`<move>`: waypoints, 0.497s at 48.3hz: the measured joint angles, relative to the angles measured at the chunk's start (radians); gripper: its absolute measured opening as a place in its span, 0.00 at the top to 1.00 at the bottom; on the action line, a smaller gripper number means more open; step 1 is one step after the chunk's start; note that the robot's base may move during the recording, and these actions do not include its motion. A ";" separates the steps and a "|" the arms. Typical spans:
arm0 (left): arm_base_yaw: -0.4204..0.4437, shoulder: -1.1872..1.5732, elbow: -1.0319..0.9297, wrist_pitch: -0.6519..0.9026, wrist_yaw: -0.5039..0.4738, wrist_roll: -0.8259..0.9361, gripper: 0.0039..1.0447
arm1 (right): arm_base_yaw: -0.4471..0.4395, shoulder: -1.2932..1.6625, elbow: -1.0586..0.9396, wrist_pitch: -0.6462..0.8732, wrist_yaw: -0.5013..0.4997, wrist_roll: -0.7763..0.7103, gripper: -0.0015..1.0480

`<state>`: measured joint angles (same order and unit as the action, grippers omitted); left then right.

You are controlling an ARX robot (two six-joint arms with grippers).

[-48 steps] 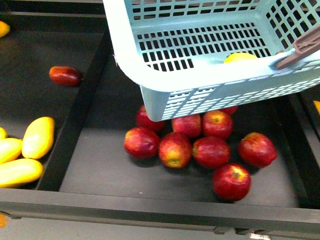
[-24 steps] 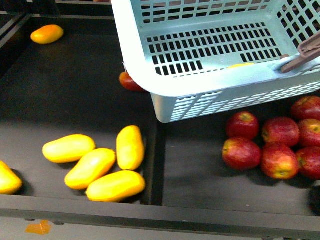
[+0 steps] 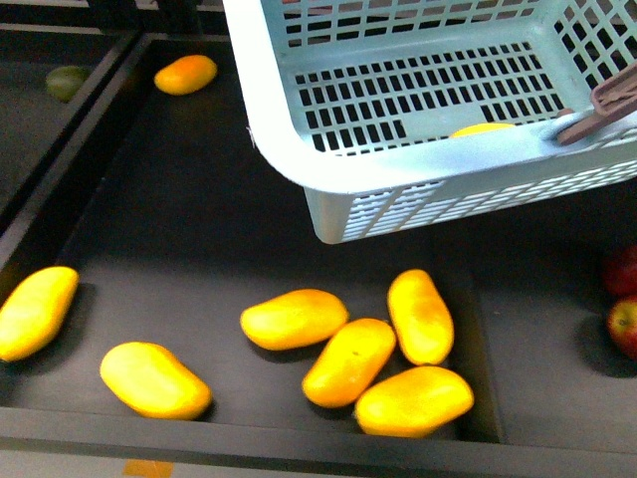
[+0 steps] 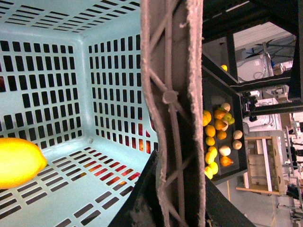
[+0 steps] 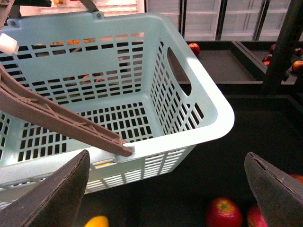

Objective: Pick lemon and mango into basket

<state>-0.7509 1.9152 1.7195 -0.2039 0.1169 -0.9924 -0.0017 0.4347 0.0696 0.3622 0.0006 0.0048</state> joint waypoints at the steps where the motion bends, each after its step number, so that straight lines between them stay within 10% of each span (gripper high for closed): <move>1: 0.000 0.000 0.000 0.000 0.000 0.000 0.94 | 0.000 0.000 0.000 0.000 0.000 0.000 0.08; 24: 0.001 0.000 0.000 0.000 -0.001 0.002 0.94 | 0.000 0.001 0.000 -0.001 0.000 0.000 0.08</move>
<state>-0.7502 1.9152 1.7195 -0.2039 0.1162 -0.9909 -0.0017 0.4355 0.0692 0.3614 0.0002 0.0048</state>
